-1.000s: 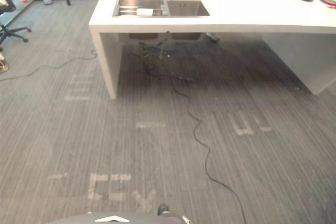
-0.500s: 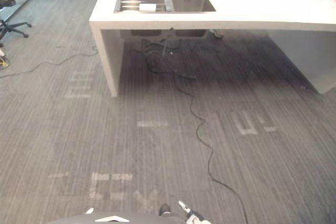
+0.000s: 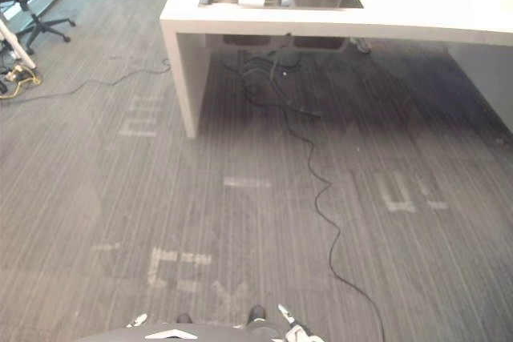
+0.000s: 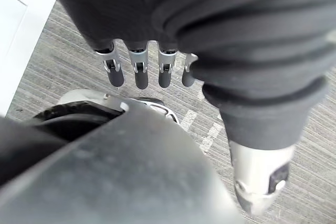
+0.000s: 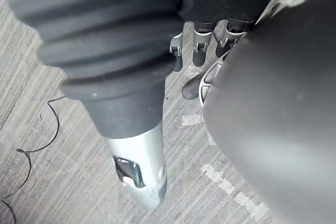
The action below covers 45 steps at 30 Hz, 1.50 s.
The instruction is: Walk over to the sink, pick up the cup, carry it to the dishwasher, place the cup inside the dishwasher, then close the dishwasher door
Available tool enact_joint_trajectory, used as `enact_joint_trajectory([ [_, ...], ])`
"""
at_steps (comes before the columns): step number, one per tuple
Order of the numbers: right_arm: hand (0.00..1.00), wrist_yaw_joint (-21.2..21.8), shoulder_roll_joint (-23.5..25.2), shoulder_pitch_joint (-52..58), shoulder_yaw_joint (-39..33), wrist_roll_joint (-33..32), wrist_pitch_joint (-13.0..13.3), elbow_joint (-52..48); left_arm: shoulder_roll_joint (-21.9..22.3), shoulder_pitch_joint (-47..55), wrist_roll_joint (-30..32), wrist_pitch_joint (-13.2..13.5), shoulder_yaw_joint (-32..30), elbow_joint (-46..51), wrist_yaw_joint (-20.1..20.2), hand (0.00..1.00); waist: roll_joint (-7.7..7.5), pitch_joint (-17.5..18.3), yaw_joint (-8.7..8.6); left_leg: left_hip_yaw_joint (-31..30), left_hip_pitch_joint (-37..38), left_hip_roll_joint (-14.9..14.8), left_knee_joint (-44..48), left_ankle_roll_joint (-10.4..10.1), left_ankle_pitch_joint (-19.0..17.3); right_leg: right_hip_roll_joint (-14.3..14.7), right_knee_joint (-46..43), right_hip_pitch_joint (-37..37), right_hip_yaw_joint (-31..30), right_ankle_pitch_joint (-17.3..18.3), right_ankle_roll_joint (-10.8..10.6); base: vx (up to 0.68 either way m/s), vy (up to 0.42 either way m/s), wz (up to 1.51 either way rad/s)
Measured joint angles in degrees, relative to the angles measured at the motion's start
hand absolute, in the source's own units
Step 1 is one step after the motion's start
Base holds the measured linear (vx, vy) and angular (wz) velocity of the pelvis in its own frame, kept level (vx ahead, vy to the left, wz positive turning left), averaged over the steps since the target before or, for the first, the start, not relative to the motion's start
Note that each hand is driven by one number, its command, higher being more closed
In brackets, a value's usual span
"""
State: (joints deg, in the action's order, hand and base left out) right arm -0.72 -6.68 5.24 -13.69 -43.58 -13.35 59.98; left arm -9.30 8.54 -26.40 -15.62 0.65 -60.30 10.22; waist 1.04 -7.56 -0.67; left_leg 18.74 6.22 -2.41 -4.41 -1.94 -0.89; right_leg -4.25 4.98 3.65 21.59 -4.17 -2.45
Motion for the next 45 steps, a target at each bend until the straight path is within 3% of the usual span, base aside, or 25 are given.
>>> enact_joint_trajectory([
  [9,0.00,-1.0,0.2,-1.3,0.1,-1.2,-0.5,1.8,-1.0,-0.2,-0.2,3.3,1.9,-0.8,-1.4,0.00,-0.60,-1.2,-0.60,0.0,1.2,0.0,0.0,0.1,0.1,0.2,-0.3,1.1,-0.4,-0.1,0.1,-0.01,-0.001,-0.02],
  [12,0.00,-0.4,0.8,-1.4,0.1,-2.0,2.1,1.9,-1.3,-0.7,1.8,3.4,2.2,-1.1,-1.6,0.00,-1.03,-1.7,-0.98,0.1,2.3,0.0,0.0,0.2,0.0,0.1,-0.4,2.1,-0.4,0.1,0.1,-0.04,0.001,-0.01],
  [14,0.00,0.4,0.9,-1.3,0.1,-2.2,3.8,1.6,-1.3,-1.1,3.2,3.4,2.9,-1.1,-1.9,0.00,-0.66,-1.9,-1.38,0.4,2.5,-0.1,0.0,0.4,-0.5,-0.7,-4.9,0.3,-0.3,2.8,-0.2,-0.05,0.020,0.02],
  [16,0.00,0.9,1.3,-1.2,0.2,-2.9,4.6,0.5,-2.1,-1.6,4.4,3.5,4.9,-1.2,-1.2,0.00,-1.30,-2.5,-2.57,0.3,1.8,1.3,0.8,1.0,-1.5,-5.2,-20.6,-6.3,-0.5,9.5,-0.4,-0.07,0.040,0.07],
  [20,0.00,0.4,0.7,-1.3,0.8,-5.6,4.5,-0.9,-2.6,-3.2,1.6,5.2,7.4,-1.7,-2.0,0.00,-1.06,-5.2,-3.05,0.5,3.6,3.1,1.1,2.4,-2.7,-11.7,-39.1,-13.7,1.1,9.9,-0.5,-0.05,0.044,-0.09],
  [22,0.00,0.8,0.4,-0.7,0.9,-8.2,4.8,-2.3,-2.7,-2.9,-1.8,7.9,8.6,-1.3,-2.8,0.00,-0.94,-6.9,-4.41,-0.2,6.6,3.2,0.5,3.0,-3.1,-14.1,-47.3,-16.6,1.2,8.7,-3.2,0.08,0.048,0.09],
  [23,0.00,0.9,0.5,0.0,1.0,-8.3,4.9,-4.2,-2.6,-3.1,-3.3,9.2,8.8,1.7,-2.7,0.00,0.12,-7.4,-4.86,-0.9,6.8,2.4,1.3,3.3,-3.9,-14.3,-46.2,-18.0,1.1,11.7,-2.7,0.13,0.030,0.24],
  [25,0.00,0.7,0.5,0.3,1.6,-8.5,4.8,-5.9,-2.1,-4.3,-5.0,11.9,10.1,11.7,-2.6,0.00,0.27,-8.7,-5.55,-2.2,6.7,0.9,2.8,2.8,-4.8,-13.2,-39.5,-20.0,0.9,11.1,-2.4,0.16,-0.020,0.39],
  [26,0.00,0.5,0.7,0.6,1.7,-9.5,4.6,-7.1,-1.6,-6.1,-5.4,14.4,11.9,18.4,-2.5,0.00,0.08,-9.8,-5.69,-3.0,6.6,-0.1,3.7,2.2,-5.5,-12.3,-31.0,-20.6,0.7,7.9,-2.6,0.19,-0.062,0.38],
  [28,0.00,-0.5,1.6,1.3,1.6,-10.8,4.3,-7.3,-0.6,-7.7,-7.5,16.5,13.3,27.3,-2.4,0.00,-1.01,-10.4,-5.75,-3.4,6.7,-0.6,5.9,0.8,-7.6,-10.8,-14.1,-19.8,0.0,1.8,-3.9,0.24,-0.120,0.15],
  [30,0.00,-1.3,2.3,3.3,1.7,-11.5,3.8,-7.2,-0.4,-8.6,-9.9,18.0,13.4,32.4,-2.4,0.00,-2.36,-11.0,-5.82,-3.8,7.8,-0.3,10.1,-0.6,-11.5,-11.3,-10.4,-19.1,-1.1,2.7,-4.7,0.30,-0.226,0.11],
  [31,0.00,-1.3,2.8,5.4,1.6,-12.6,3.6,-7.3,-0.8,-8.8,-10.8,18.9,13.0,34.6,-2.3,0.00,-2.91,-10.5,-6.52,-5.0,8.3,-0.5,13.7,-1.9,-14.9,-11.5,-11.5,-17.2,-2.9,5.8,-5.8,0.39,-0.308,0.36],
  [32,0.00,-1.5,2.7,7.2,1.5,-13.6,3.6,-7.1,-0.6,-9.6,-11.3,20.3,12.8,35.1,-2.3,0.00,-1.40,-10.8,-7.15,-6.4,8.4,-2.1,16.9,-3.1,-17.7,-10.6,-15.0,-17.6,-5.4,2.5,-5.0,0.50,-0.371,0.55],
  [33,0.00,-1.9,1.8,8.3,0.6,-15.2,3.8,-7.1,-0.5,-9.9,-11.8,20.8,13.1,35.7,-1.8,0.00,1.47,-10.5,-7.95,-7.8,7.8,-4.6,18.6,-4.0,-20.1,-8.8,-21.7,-20.1,-6.6,2.7,-4.5,0.44,-0.301,0.49],
  [34,0.00,-2.0,1.5,9.2,-0.4,-15.8,3.9,-7.2,-0.2,-9.8,-12.3,20.8,13.2,36.0,-1.8,0.00,3.47,-9.3,-7.97,-8.5,7.9,-5.9,18.9,-3.5,-21.8,-7.7,-27.3,-22.4,-7.4,3.5,-2.4,0.38,-0.241,0.37],
  [35,0.00,-2.0,1.5,10.2,-0.9,-16.2,4.1,-7.2,0.1,-9.6,-12.4,20.8,13.4,36.2,-1.8,0.00,3.99,-8.5,-7.95,-8.9,8.3,-6.4,18.8,-2.7,-22.8,-7.3,-31.2,-24.0,-7.9,5.0,-0.1,0.41,-0.243,0.30],
  [36,0.00,-2.1,1.0,11.6,-1.1,-17.2,4.4,-7.4,1.0,-8.8,-13.2,20.7,13.3,36.3,-2.0,0.00,5.55,-7.3,-8.21,-9.4,10.5,-7.4,18.4,-0.5,-23.7,-7.0,-37.9,-25.3,-7.0,9.8,2.0,0.55,-0.289,0.24],
  [37,0.00,-2.1,0.7,11.2,-1.0,-17.1,4.5,-7.3,1.5,-8.3,-14.8,20.7,13.4,37.3,-2.4,0.00,5.91,-6.8,-8.14,-9.2,8.9,-8.7,24.4,-1.0,-21.8,-6.9,-41.8,-25.6,-6.6,14.1,2.7,0.66,-0.368,0.24],
  [38,0.00,-1.8,0.4,10.1,-1.0,-16.6,4.6,-7.4,2.5,-8.4,-16.4,20.8,13.9,38.0,-2.7,0.00,5.81,-6.4,-8.25,-9.0,2.3,-10.9,38.1,-1.3,-17.0,-7.3,-43.7,-24.9,-6.2,17.1,3.0,0.68,-0.386,0.18],
  [39,0.00,-0.8,0.0,9.7,-0.9,-14.2,4.6,-8.2,4.0,-8.4,-17.1,21.2,15.7,38.8,-3.8,0.00,5.99,-6.2,-8.07,-9.2,-4.3,-13.9,50.1,-0.8,-6.9,-6.3,-41.9,-22.4,-5.3,19.1,3.7,0.56,-0.330,0.19],
  [40,0.00,-0.6,-0.5,9.6,-0.7,-13.1,4.6,-8.6,5.0,-8.3,-17.2,21.2,16.0,39.3,-4.2,0.00,6.58,-5.8,-7.86,-9.4,-7.6,-15.5,55.3,-0.7,-4.2,-5.3,-40.0,-20.6,-4.7,19.5,4.0,0.58,-0.284,0.08],
  [42,0.00,-0.6,-1.5,7.8,-0.7,-10.9,4.8,-8.2,6.3,-8.6,-17.1,22.9,15.7,41.0,-5.7,0.00,6.29,-6.1,-6.93,-9.2,-15.8,-15.4,67.5,-1.1,-7.7,-3.1,-34.1,-14.4,-4.0,19.5,5.5,0.59,-0.210,0.03],
  [43,0.00,-0.6,-1.5,6.8,-0.5,-10.5,4.8,-8.1,5.8,-9.1,-17.1,23.9,15.0,42.1,-6.6,0.00,4.77,-6.9,-6.47,-8.1,-19.2,-13.1,68.3,-1.8,-9.8,-2.8,-30.0,-8.8,-3.1,18.9,5.3,0.71,-0.201,-0.06],
  [44,0.00,-0.6,-1.7,5.9,0.2,-10.0,4.8,-7.5,5.3,-9.0,-16.6,25.1,13.8,44.0,-7.6,0.00,3.22,-7.4,-4.76,-2.9,-21.0,-11.8,63.4,-1.4,-10.7,-2.7,-26.2,-4.3,-2.8,18.5,5.2,0.59,-0.158,-0.13],
  [45,0.00,-0.5,-1.8,5.5,0.4,-10.0,4.7,-7.5,5.1,-9.0,-16.3,25.7,13.2,45.1,-7.9,0.00,2.81,-7.4,-4.07,0.0,-21.9,-11.3,59.6,-1.2,-10.8,-2.5,-24.3,-2.5,-2.8,18.5,5.1,0.59,-0.162,-0.20],
])
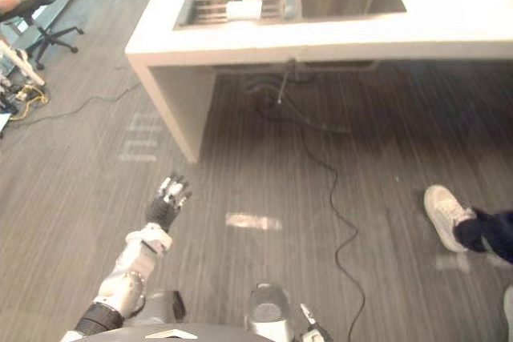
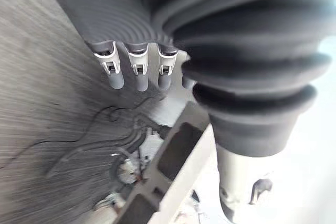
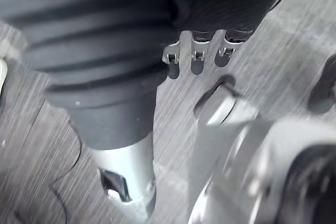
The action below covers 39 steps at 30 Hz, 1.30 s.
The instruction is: Walk over to the sink, pick up the cup, carry it to the dishwasher, place the cup inside the dishwasher, then close the dishwasher door
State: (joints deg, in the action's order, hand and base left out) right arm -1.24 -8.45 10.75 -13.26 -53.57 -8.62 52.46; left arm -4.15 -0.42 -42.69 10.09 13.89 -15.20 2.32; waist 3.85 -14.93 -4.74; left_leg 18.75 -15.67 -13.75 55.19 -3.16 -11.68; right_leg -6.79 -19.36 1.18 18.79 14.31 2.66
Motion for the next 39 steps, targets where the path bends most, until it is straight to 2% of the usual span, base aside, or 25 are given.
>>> enact_joint_trajectory([
  [1,0.00,0.0,-0.5,-0.8,1.1,0.0,0.0,-1.0,-0.6,0.0,0.2,1.1,-0.6,3.2,-0.8,0.00,-0.49,-0.2,0.74,4.2,-1.5,1.9,-10.7,0.7,0.4,0.1,2.7,3.3,0.3,-0.1,-0.3,0.60,-0.120,-0.09],
  [2,0.00,0.5,-0.9,-1.4,2.4,1.3,-0.1,-2.0,-1.1,0.2,0.6,2.2,-0.7,6.8,-1.2,0.00,-0.57,-0.3,1.78,5.3,-2.9,5.0,-23.4,0.8,2.2,-0.1,3.9,5.2,0.2,0.5,-1.4,0.71,-0.123,-0.11],
  [3,0.00,0.8,-1.1,-1.9,2.9,2.0,-0.1,-2.0,-1.4,0.4,1.2,3.0,-0.8,8.4,-1.7,0.00,-0.59,-0.3,2.28,5.1,-3.3,6.4,-29.9,0.1,4.2,-0.3,4.2,6.1,0.1,1.0,-2.3,0.56,-0.026,-0.31],
  [4,0.00,1.1,-1.4,-2.3,3.5,2.3,-0.3,-1.8,-1.4,0.6,3.1,4.3,-1.4,10.7,-3.4,0.00,-0.43,-0.2,3.26,4.8,-3.0,8.6,-41.1,-1.0,8.3,-0.2,4.8,8.1,-0.5,2.1,-4.1,0.57,0.035,-0.35],
  [5,0.00,1.1,-1.4,-2.2,3.5,2.3,-0.7,-1.8,-1.3,0.5,4.9,5.2,-2.6,11.5,-5.0,0.00,-0.32,-0.1,3.40,5.2,-2.6,9.4,-45.6,-0.8,11.7,0.2,5.1,11.4,-0.7,3.6,-6.2,0.57,0.063,-0.37],
  [6,0.00,1.0,-1.4,-1.7,3.4,2.2,-1.2,-1.8,-1.4,0.5,5.4,5.8,-3.1,11.6,-5.9,0.00,-0.18,0.0,3.62,5.7,-1.9,9.4,-46.1,-0.5,12.8,0.4,5.0,13.1,-0.7,4.5,-6.9,0.60,0.131,-0.43],
  [7,0.00,0.5,-1.6,0.2,3.5,2.1,-1.8,-1.7,-1.2,0.8,5.9,7.0,-4.0,12.1,-6.7,0.00,1.41,1.2,4.55,5.8,-0.4,8.7,-46.2,-0.4,11.7,1.6,4.3,16.1,-0.9,6.8,-8.1,0.64,0.185,-0.57],
  [8,0.00,-0.3,-1.0,0.1,3.5,2.1,-2.0,-0.2,-1.8,0.4,6.8,8.5,-6.0,13.0,-7.8,0.00,0.35,2.4,5.24,3.4,-1.1,9.5,-42.3,4.6,16.5,0.5,2.9,17.5,-1.0,9.7,-7.1,0.74,0.214,-0.55],
  [9,0.00,-0.7,-0.5,-0.2,3.4,2.2,-1.7,0.5,-1.7,0.2,7.2,8.8,-7.4,13.8,-8.4,0.00,-0.87,3.1,5.36,3.0,-2.4,10.1,-39.5,5.6,16.2,-0.9,1.7,17.2,-0.8,10.1,-7.6,0.59,0.182,-0.31],
  [10,0.00,-0.6,-0.1,0.1,3.3,2.2,-1.9,0.9,-1.4,-0.2,8.1,9.1,-9.4,16.7,-9.9,0.00,-2.39,3.9,5.21,2.7,-4.4,11.3,-35.1,8.2,13.1,-2.9,-1.5,15.7,-1.1,9.8,-8.0,0.57,0.185,0.04],
  [11,0.00,-0.6,0.3,0.3,3.1,2.4,-1.9,0.9,-1.4,-1.0,8.8,9.4,-10.3,18.9,-10.7,0.00,-3.54,4.0,5.17,2.6,-4.8,12.3,-32.9,8.6,10.5,-4.8,-6.5,14.0,-1.1,9.0,-9.0,0.59,0.210,0.26],
  [12,0.00,-0.5,0.1,0.1,2.3,5.2,-2.9,1.5,-1.4,-1.8,11.1,10.0,-12.0,22.0,-11.9,0.00,-4.74,4.1,5.04,2.4,-3.8,13.6,-30.9,9.9,7.2,-8.2,-18.9,9.5,-2.1,4.2,-11.3,0.71,0.225,0.31],
  [14,0.00,-0.5,-0.2,-0.5,1.9,7.2,-4.2,2.7,-1.5,-2.5,12.7,10.7,-13.2,23.5,-12.9,0.00,-5.04,4.1,5.02,2.3,-1.2,14.1,-31.0,9.9,5.6,-10.4,-28.5,6.4,-3.6,0.4,-15.0,0.57,0.129,0.17],
  [15,0.00,-0.1,0.1,-0.7,1.9,8.9,-5.5,3.7,-1.6,-2.5,13.9,11.9,-14.0,25.4,-14.7,0.00,-4.73,3.9,5.28,2.0,4.2,14.5,-34.5,9.6,5.0,-12.5,-35.2,3.1,-2.3,0.9,-13.8,0.41,0.057,-0.02],
  [18,0.00,0.3,0.7,-0.6,1.1,9.1,-5.0,4.2,-1.9,-2.5,16.3,15.8,-13.6,29.2,-16.1,0.00,-3.41,5.0,5.10,1.7,13.1,13.3,-43.2,7.6,6.2,-15.0,-34.0,-1.9,6.3,4.1,-7.2,0.41,0.020,-0.16],
  [19,0.00,1.1,0.7,-0.6,1.1,9.1,-5.1,4.2,-2.5,-3.2,17.9,17.5,-13.5,29.6,-16.1,0.00,-2.71,5.4,4.62,1.4,14.8,12.3,-44.8,6.7,6.7,-15.1,-30.2,-5.0,8.3,4.6,-6.3,0.29,-0.067,-0.07],
  [21,0.00,2.0,0.8,-0.7,0.9,9.0,-5.2,4.2,-3.2,-4.9,19.3,18.5,-12.9,29.6,-16.3,0.00,-3.05,5.7,3.82,0.4,16.1,10.7,-45.8,5.1,6.8,-15.0,-23.4,-8.9,9.3,3.8,-5.6,0.26,-0.182,0.15],
  [22,0.00,2.1,1.1,-0.7,0.8,9.0,-5.3,4.4,-3.7,-5.5,19.3,18.8,-12.5,29.6,-16.6,0.00,-3.35,5.9,3.51,-0.2,16.5,10.2,-45.9,4.2,6.6,-14.9,-18.0,-9.8,9.5,1.2,-5.2,0.27,-0.293,0.22],
  [23,0.00,2.1,2.0,-0.3,0.8,9.4,-5.5,5.1,-5.4,-6.1,19.3,18.9,-11.7,29.6,-16.8,0.00,-5.79,6.7,3.65,-0.6,16.9,11.4,-45.6,2.3,5.7,-15.2,-8.8,-10.8,9.0,-10.9,-3.7,0.21,-0.277,0.18],
  [24,0.00,2.2,2.5,-0.2,0.5,10.0,-5.3,5.6,-5.9,-6.2,19.3,19.2,-11.3,29.2,-16.9,0.00,-6.53,6.8,3.36,-1.3,17.1,11.2,-45.0,1.5,5.2,-15.0,-9.1,-10.4,7.8,-9.6,-5.4,0.21,-0.293,0.04],
  [25,0.00,2.5,1.9,-0.2,-1.1,11.2,-5.2,6.4,-5.7,-6.2,19.3,19.0,-10.6,28.4,-16.9,0.00,-4.07,7.0,3.33,-1.7,17.3,8.8,-44.5,0.3,4.7,-12.6,-7.4,-9.1,7.3,-9.4,-5.5,0.17,-0.259,-0.15],
  [28,0.00,2.6,0.2,0.0,-2.2,13.3,-5.2,8.6,-5.7,-8.3,19.3,18.4,-8.4,28.2,-16.9,0.00,-1.67,7.5,3.34,-1.6,16.7,6.4,-44.3,-1.1,4.1,-8.5,-3.6,-8.8,6.3,-9.4,-5.5,0.10,-0.168,-0.34],
  [34,0.00,4.7,1.3,1.3,-5.0,17.6,-4.6,9.5,-5.9,-13.4,19.0,15.0,-4.1,26.7,-17.1,0.00,-2.00,7.8,2.36,-1.7,12.7,1.3,-38.9,-3.0,1.4,-1.3,6.9,-6.8,3.2,-11.6,-5.9,-0.02,-0.081,-0.22],
  [37,0.00,6.2,1.3,1.6,-5.8,20.3,-3.5,10.2,-5.9,-13.4,18.1,14.1,-3.4,26.6,-18.6,0.00,-2.78,7.6,2.34,-1.4,12.2,0.3,-39.1,-3.3,2.4,0.3,9.5,-6.8,3.4,-13.2,-5.1,0.01,-0.050,-0.06],
  [39,0.00,6.6,1.4,1.6,-7.9,20.4,-2.3,11.5,-5.9,-13.6,18.0,13.6,-2.2,25.9,-19.4,0.00,-2.34,7.4,1.68,-1.1,12.3,0.2,-39.6,-3.3,3.0,0.7,11.0,-5.7,4.2,-13.7,-5.0,0.02,-0.024,0.14],
])
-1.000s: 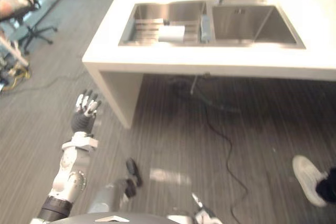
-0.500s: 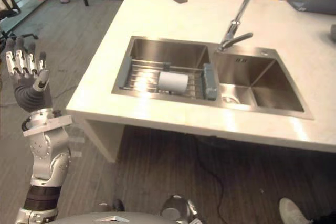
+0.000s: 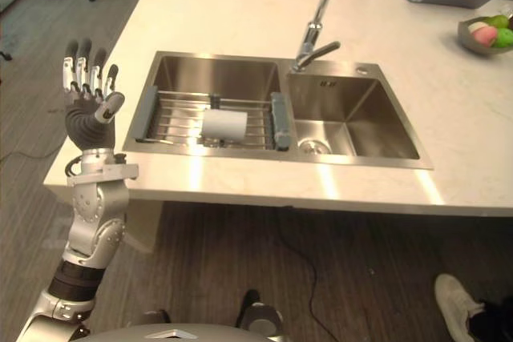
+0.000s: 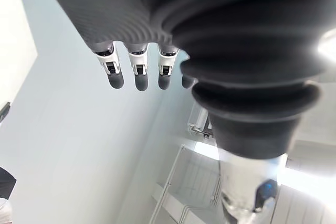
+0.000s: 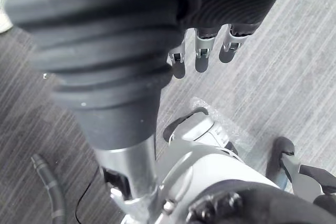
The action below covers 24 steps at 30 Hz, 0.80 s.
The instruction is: Walk over to the sink, pick up the cup, carry it to the dishwasher, place the cup inside the dishwasher, then close the dishwasher door
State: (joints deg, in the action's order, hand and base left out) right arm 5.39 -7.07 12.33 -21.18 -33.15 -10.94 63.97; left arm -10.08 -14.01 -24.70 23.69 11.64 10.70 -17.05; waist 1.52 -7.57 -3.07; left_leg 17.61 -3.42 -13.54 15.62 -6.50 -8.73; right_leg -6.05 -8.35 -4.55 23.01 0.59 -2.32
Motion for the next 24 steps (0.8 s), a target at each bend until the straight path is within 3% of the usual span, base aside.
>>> enact_joint_trajectory([
  [4,0.00,1.1,0.7,0.4,-4.5,-0.5,2.1,0.0,0.4,-1.7,0.0,-1.2,3.2,-3.0,1.2,0.00,1.17,-0.7,-1.74,3.7,0.6,1.0,-1.0,1.6,2.9,-0.8,3.9,3.7,2.9,-1.4,-0.1,-0.01,0.016,0.38],
  [6,0.00,1.4,0.8,0.4,-4.1,-0.5,2.0,0.0,0.5,-2.1,0.1,-1.1,2.9,-2.8,1.2,0.00,1.27,-0.7,-1.50,0.6,0.6,2.1,-1.5,2.2,4.0,-0.8,5.7,4.4,2.8,-2.4,-0.1,-0.03,-0.010,-0.06],
  [8,0.00,1.5,-0.2,-0.5,-1.9,-0.4,1.3,-0.1,0.2,-1.9,0.3,-1.1,0.6,-1.8,0.1,0.00,1.60,-0.8,0.71,-5.0,2.2,4.0,-4.9,2.1,5.1,-0.7,9.9,4.4,-0.9,-4.5,0.4,-0.06,0.020,-0.62],
  [11,0.00,1.3,-1.0,-2.6,-2.1,-0.7,0.7,-0.6,-1.1,-2.1,0.7,-1.0,-1.1,-1.9,-1.7,0.00,3.30,-0.7,-0.36,-5.2,3.5,5.2,-10.2,0.8,4.4,-0.3,13.5,3.4,-2.4,-7.7,-0.3,-0.05,0.076,-0.36],
  [13,0.00,1.5,0.3,-2.8,-1.9,-1.0,0.8,-2.1,-1.4,-2.0,0.7,-1.0,-1.9,-2.6,-1.8,0.00,3.17,-0.8,-0.62,-4.6,3.7,5.9,-10.3,1.2,3.4,-1.0,13.5,3.1,-3.1,-8.3,-0.6,-0.08,0.122,-0.21],
  [17,0.00,1.4,0.8,-1.6,2.2,-1.1,2.1,-4.5,-2.5,-2.1,0.6,0.8,-3.1,-2.8,-2.9,0.00,1.21,-1.3,-1.10,-3.5,4.3,6.1,-10.8,0.9,2.5,-1.3,13.5,2.4,-3.7,-8.3,-0.6,0.01,0.042,-0.18],
  [24,0.00,1.5,0.3,-1.5,4.3,-1.2,3.8,-4.9,-2.2,-5.6,1.3,1.1,-2.8,-5.7,-7.7,0.00,1.62,-1.4,-2.65,-3.4,3.2,5.3,-7.7,0.5,2.5,-0.8,12.1,2.1,-3.7,-7.1,-1.9,0.14,0.000,-0.04],
])
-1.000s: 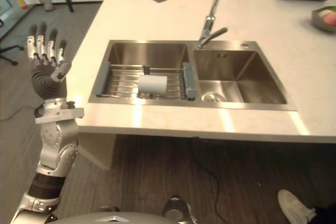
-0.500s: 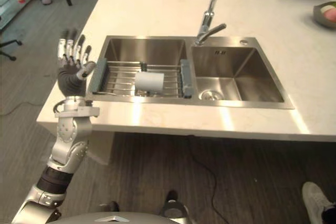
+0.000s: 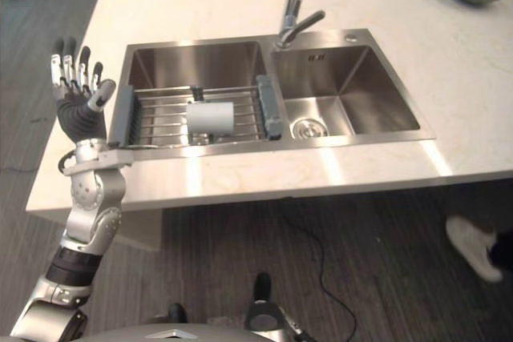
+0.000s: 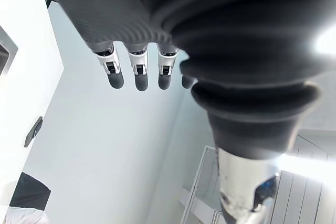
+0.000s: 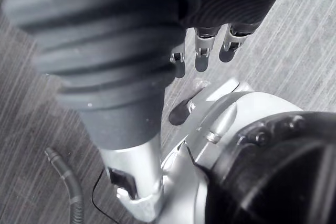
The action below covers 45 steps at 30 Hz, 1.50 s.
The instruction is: Walk over to the sink, pick up the cup, carry it to the dishwasher, place the cup inside the dishwasher, then close the dishwasher door
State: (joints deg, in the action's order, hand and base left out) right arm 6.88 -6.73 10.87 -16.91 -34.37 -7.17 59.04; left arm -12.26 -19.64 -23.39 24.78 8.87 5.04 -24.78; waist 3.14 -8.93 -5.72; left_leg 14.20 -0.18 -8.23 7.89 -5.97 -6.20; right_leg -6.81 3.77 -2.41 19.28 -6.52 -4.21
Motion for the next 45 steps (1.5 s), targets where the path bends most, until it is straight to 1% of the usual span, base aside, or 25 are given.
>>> enact_joint_trajectory([
  [2,0.00,0.0,-0.1,0.2,0.0,0.0,0.0,-0.2,0.0,-0.5,0.0,0.1,0.0,-0.8,-0.8,0.00,-0.04,-0.4,-0.52,0.1,-0.2,0.0,3.2,0.0,0.0,-0.8,-3.0,0.2,0.0,2.5,-0.1,0.11,-0.020,0.04],
  [3,0.00,0.1,-0.1,0.5,0.0,0.0,0.0,-0.2,0.0,-0.8,0.0,0.5,-0.2,-1.7,-1.1,0.00,-0.19,-0.7,-0.75,0.1,-1.8,-0.6,10.2,0.0,0.0,-1.6,-5.9,1.0,0.0,5.2,0.1,0.11,-0.033,0.09],
  [4,0.00,0.1,-0.1,0.7,0.1,0.0,0.0,-0.2,0.0,-0.9,0.0,0.8,-0.4,-2.0,-1.1,0.00,-0.23,-1.3,-0.65,0.0,-2.6,-1.4,14.3,0.0,0.0,-1.6,-6.7,2.0,0.0,6.4,0.5,0.14,-0.074,0.12],
  [5,0.00,0.1,-0.4,1.5,0.4,0.1,0.0,-0.6,0.2,-0.9,0.0,1.8,-0.9,-2.4,-0.9,0.00,0.10,-2.9,-0.35,-0.6,-6.0,-4.1,26.0,-1.2,1.2,-0.8,-7.9,4.7,0.4,9.0,1.9,0.09,-0.077,0.12],
  [6,0.00,0.1,-0.5,1.9,0.4,0.3,-0.1,-1.1,0.2,-0.9,-0.2,2.3,-1.3,-2.4,-0.5,0.00,-0.17,-4.1,-0.39,-1.3,-9.1,-5.6,32.6,-0.7,3.8,-0.8,-8.2,6.1,0.6,10.0,2.8,0.08,-0.060,0.21],
  [7,0.00,-0.1,-0.9,2.3,0.4,0.8,-0.5,-1.9,0.6,-0.6,-1.1,3.1,-1.6,-2.3,0.6,0.00,-0.59,-5.1,-0.21,-2.9,-13.8,-5.9,37.3,-2.1,-0.5,-1.0,-8.4,7.7,0.8,11.7,4.0,0.09,-0.013,0.15],
  [8,0.00,-0.1,-2.0,2.5,0.2,0.9,-0.7,-1.7,0.6,-0.5,-1.4,3.3,-1.7,-2.2,1.9,0.00,-0.53,-5.5,0.63,-2.7,-16.7,-5.0,33.9,-2.5,-2.3,-1.4,-8.6,8.5,0.7,12.2,4.0,0.09,0.011,-0.02],
  [9,0.00,0.0,-2.5,2.5,-0.1,0.9,-0.9,-1.4,0.6,-0.3,-1.5,3.4,-1.9,-2.0,2.5,0.00,-0.49,-5.8,1.17,-2.5,-17.5,-4.4,31.0,-2.3,-2.0,-1.6,-8.8,8.7,0.2,12.4,3.9,0.12,0.025,-0.46],
  [10,0.00,0.2,-3.2,2.5,-0.2,1.2,-1.0,-1.5,0.6,0.9,-1.7,3.5,-2.3,-1.0,3.4,0.00,-0.73,-6.1,2.48,-1.7,-17.8,-3.9,25.2,-2.0,0.0,-1.8,-9.5,9.1,-1.0,12.7,3.0,0.18,0.046,-0.75],
  [11,0.00,0.2,-3.3,3.2,0.0,1.6,-0.7,-2.3,1.2,2.3,-2.0,3.9,-2.2,-0.9,4.6,0.00,-0.78,-6.2,2.93,-1.4,-17.3,-3.3,21.8,-1.5,8.1,-1.3,-10.5,10.0,-2.1,13.5,1.3,0.16,0.044,-0.76],
  [12,0.00,0.2,-3.4,3.6,0.1,2.0,-0.2,-3.1,1.9,2.9,-2.5,4.1,-2.2,-0.6,5.5,0.00,-0.29,-6.1,2.99,-1.4,-16.8,-3.1,20.7,-1.2,13.7,-0.7,-10.9,10.6,-2.8,14.1,0.9,0.29,0.088,-0.58],
  [13,0.00,0.2,-3.0,4.4,1.2,2.3,1.0,-4.4,2.9,4.0,-2.9,5.2,-2.1,1.2,7.8,0.00,-0.26,-5.2,2.58,-0.6,-14.9,-2.7,17.6,1.4,13.2,-0.2,-11.8,10.5,-4.0,15.6,0.2,0.24,0.091,-0.32],
  [15,0.00,0.5,-1.4,3.8,2.9,2.0,1.3,-5.4,2.8,3.9,-2.8,6.2,-1.9,3.9,9.2,0.00,-1.09,-4.6,2.41,0.4,-12.7,-1.2,11.2,2.2,11.7,-1.2,-11.9,8.7,-4.4,16.1,-0.1,0.25,0.106,-0.18],
  [17,0.00,0.2,0.3,2.8,2.4,-0.8,0.5,-5.5,2.7,3.3,-2.8,6.8,-1.6,4.7,9.3,0.00,-1.09,-4.5,2.26,0.8,-10.3,0.1,2.6,3.7,9.5,-0.9,-11.0,7.0,-4.5,15.9,-1.0,0.19,0.074,0.00],
  [19,0.00,0.2,0.4,2.4,2.3,-1.2,-0.2,-4.6,2.5,3.3,-2.8,6.3,-1.7,3.0,8.5,0.00,-1.95,-4.3,2.66,1.5,-9.1,1.4,1.2,3.8,9.6,-1.9,-9.6,8.2,-4.5,15.1,-2.2,0.19,0.044,0.02],
  [23,0.00,0.0,0.4,2.2,2.1,0.1,-0.3,-3.9,1.9,3.3,-2.8,4.9,-1.7,2.7,7.6,0.00,-1.88,-4.2,2.50,1.5,-6.9,2.2,1.2,3.9,9.4,-2.6,-7.7,11.4,-4.3,14.7,-2.4,0.10,-0.024,0.00],
  [26,0.00,0.1,-0.2,1.9,2.1,1.1,0.8,-3.5,2.1,3.4,-2.4,2.7,-0.9,0.3,7.9,0.00,-0.72,-3.6,2.18,1.2,-7.1,1.6,0.8,3.6,9.6,-1.7,-6.8,11.6,-3.7,14.5,-2.2,-0.02,-0.063,0.00],
  [29,0.00,0.0,-0.9,1.8,2.1,1.7,0.7,-2.7,2.2,3.5,-2.0,0.2,1.0,-4.2,9.1,0.00,0.24,-3.0,1.66,-0.1,-6.9,1.5,-0.7,3.0,10.1,-1.2,-6.8,11.7,-2.6,14.5,-2.1,-0.05,-0.028,0.14],
  [33,0.00,0.0,-0.9,1.6,1.0,3.3,0.7,-1.8,1.8,4.0,9.4,-2.7,3.0,-6.1,11.1,0.00,0.40,-2.9,2.20,-0.9,-6.8,1.7,-3.3,3.4,12.0,-1.1,-6.8,11.2,-1.4,14.1,-2.0,-0.06,0.009,0.14],
  [35,0.00,0.0,-0.9,1.5,1.0,3.3,0.8,-1.7,0.6,5.0,19.0,-4.3,5.7,-6.2,12.2,0.00,0.49,-2.8,2.40,-1.2,-6.8,1.8,-3.4,3.7,12.3,-1.1,-6.7,11.4,-1.1,13.8,-2.1,-0.07,0.028,0.10],
  [36,0.00,0.0,-0.9,1.5,1.0,3.3,0.9,-1.7,0.1,5.3,21.2,-4.7,6.4,-6.2,12.6,0.00,0.58,-2.8,2.37,-1.2,-6.8,1.8,-3.6,3.7,12.5,-1.1,-6.6,11.3,-1.1,13.8,-2.1,-0.08,0.035,0.04],
  [38,0.00,0.0,-1.0,1.3,1.2,3.3,1.1,-1.7,-1.4,5.4,28.5,-7.3,9.5,-6.3,12.9,0.00,1.30,-2.3,2.32,-1.4,-6.5,2.0,-5.2,3.9,13.7,-1.0,-6.2,11.2,-0.7,13.5,-2.0,-0.09,0.035,0.07],
  [39,0.00,0.0,-1.2,1.3,1.2,3.3,1.2,-1.7,-1.6,5.4,30.2,-8.0,10.0,-6.3,13.0,0.00,1.55,-2.1,2.27,-1.4,-6.5,2.0,-5.5,3.9,13.9,-1.0,-6.0,11.2,-0.6,13.4,-2.0,-0.08,0.029,0.08],
  [40,0.00,0.0,-1.5,1.3,1.7,3.3,1.3,-1.7,-2.2,5.4,33.3,-9.7,10.9,-6.3,13.1,0.00,2.15,-1.8,2.11,-1.5,-6.3,2.1,-6.2,3.9,14.2,-0.9,-5.9,11.3,-0.3,13.3,-1.9,-0.07,0.027,0.04],
  [45,0.00,0.0,-4.1,1.3,5.0,3.2,2.0,-1.6,-7.4,6.4,46.6,-15.9,14.4,-7.6,15.2,0.00,4.16,-0.4,1.74,-1.5,-4.9,2.5,-8.7,3.1,14.9,-0.9,-5.0,11.8,-0.1,13.2,-1.8,-0.03,0.012,-0.01],
])
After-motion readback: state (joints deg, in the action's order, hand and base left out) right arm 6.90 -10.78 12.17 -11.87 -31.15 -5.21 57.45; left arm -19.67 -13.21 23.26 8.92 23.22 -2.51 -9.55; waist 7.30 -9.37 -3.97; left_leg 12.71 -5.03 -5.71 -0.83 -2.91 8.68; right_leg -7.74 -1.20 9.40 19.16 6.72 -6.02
